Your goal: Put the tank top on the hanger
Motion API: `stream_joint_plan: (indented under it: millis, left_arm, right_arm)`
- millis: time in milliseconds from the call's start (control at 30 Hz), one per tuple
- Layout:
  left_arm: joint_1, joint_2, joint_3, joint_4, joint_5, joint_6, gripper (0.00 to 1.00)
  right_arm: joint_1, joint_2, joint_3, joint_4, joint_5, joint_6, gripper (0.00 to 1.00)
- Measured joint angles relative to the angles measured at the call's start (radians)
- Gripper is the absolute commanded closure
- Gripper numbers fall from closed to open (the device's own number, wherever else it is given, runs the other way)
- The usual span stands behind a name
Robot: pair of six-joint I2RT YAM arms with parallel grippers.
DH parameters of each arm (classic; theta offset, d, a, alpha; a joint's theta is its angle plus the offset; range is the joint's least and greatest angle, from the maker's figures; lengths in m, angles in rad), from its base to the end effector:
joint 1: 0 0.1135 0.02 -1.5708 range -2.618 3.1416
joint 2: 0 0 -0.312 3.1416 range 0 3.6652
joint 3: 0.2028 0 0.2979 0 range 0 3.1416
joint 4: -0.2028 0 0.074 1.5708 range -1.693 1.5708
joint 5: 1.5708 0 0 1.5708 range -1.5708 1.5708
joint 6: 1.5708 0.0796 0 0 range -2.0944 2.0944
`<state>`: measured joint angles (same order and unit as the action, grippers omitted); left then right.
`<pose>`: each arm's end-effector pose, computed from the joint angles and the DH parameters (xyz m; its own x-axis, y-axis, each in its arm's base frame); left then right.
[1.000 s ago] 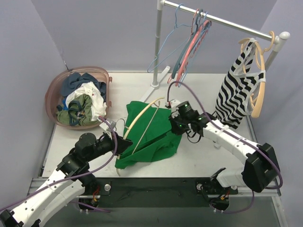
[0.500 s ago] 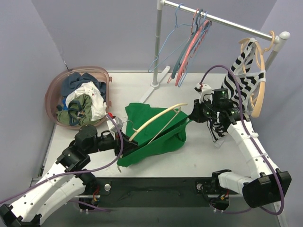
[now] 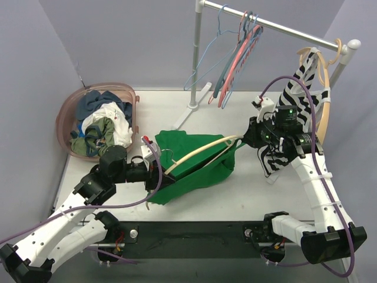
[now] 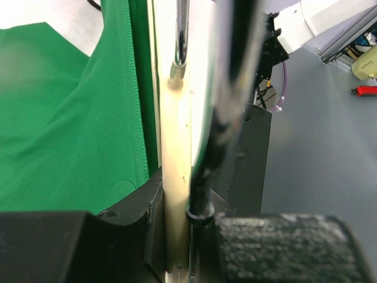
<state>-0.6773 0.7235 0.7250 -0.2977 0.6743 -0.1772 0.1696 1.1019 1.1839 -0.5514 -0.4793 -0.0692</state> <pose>0.1310 -0.1692 0.3407 -0.3922 0.1387 -0.9094 0.8998 0.2630 -0.3480 0.2835 0.0858 0.4101 -0.4064 -0.1318 -0.9041 -0.5846 0.7980 0.1464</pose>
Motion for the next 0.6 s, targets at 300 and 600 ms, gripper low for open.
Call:
stream_joint_plan:
  millis: [300, 600]
  left_arm:
    - [0.001, 0.058, 0.034, -0.052, 0.013, 0.063, 1.0]
    - [0.001, 0.137, 0.074, -0.135, -0.006, 0.136, 1.0]
  right_arm:
    - [-0.033, 0.0, 0.02, -0.036, -0.001, 0.0, 1.0]
    - [-0.052, 0.0, 0.047, -0.063, -0.01, -0.005, 1.0]
